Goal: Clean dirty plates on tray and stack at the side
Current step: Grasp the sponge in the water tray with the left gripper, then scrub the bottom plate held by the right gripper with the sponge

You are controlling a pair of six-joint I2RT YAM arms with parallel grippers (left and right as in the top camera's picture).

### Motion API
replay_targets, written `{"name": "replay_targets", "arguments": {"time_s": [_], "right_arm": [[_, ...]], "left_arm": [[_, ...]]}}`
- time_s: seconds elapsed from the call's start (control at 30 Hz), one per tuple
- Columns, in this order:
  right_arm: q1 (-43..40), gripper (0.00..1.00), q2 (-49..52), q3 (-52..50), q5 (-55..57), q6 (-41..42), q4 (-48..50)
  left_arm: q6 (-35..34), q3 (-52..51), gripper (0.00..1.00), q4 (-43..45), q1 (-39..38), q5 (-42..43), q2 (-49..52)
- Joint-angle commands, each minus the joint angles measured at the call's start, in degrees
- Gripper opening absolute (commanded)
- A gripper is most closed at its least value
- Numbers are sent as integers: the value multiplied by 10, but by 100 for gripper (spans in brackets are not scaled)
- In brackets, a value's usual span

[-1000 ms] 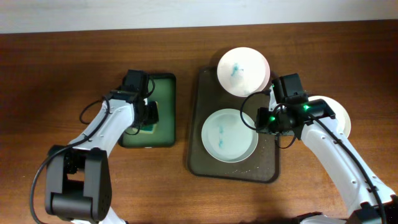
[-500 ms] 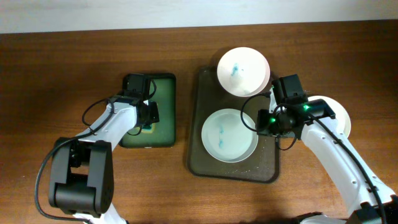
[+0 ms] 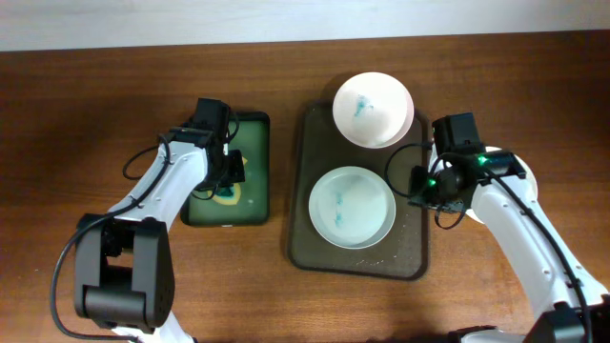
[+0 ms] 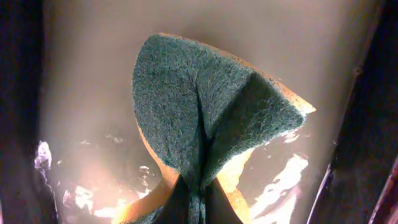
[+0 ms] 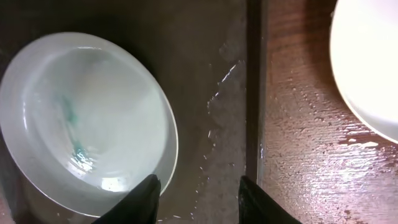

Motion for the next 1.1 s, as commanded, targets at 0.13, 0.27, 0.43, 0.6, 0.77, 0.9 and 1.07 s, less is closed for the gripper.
{"name": "replay_targets", "arguments": {"time_s": [0.13, 0.27, 0.43, 0.6, 0.77, 0.9, 1.07], "right_arm": [[-2, 29, 39, 2, -55, -94, 7], [-2, 30, 72, 2, -72, -103, 9], [-2, 28, 146, 2, -79, -103, 41], [-2, 25, 197, 2, -135, -120, 95], [-2, 9, 233, 2, -131, -120, 114], [-2, 4, 233, 2, -119, -95, 114], [-2, 5, 233, 2, -93, -55, 116]], "left_arm": [[8, 56, 0, -52, 0, 5, -17], [12, 58, 0, -57, 0, 10, -17], [19, 129, 0, -122, -1, 83, -17], [24, 171, 0, -123, -46, 144, -17], [-11, 170, 0, -89, -134, 144, -9], [-94, 170, 0, -66, -180, 144, 33], [-140, 170, 0, -18, -231, 215, 121]]}}
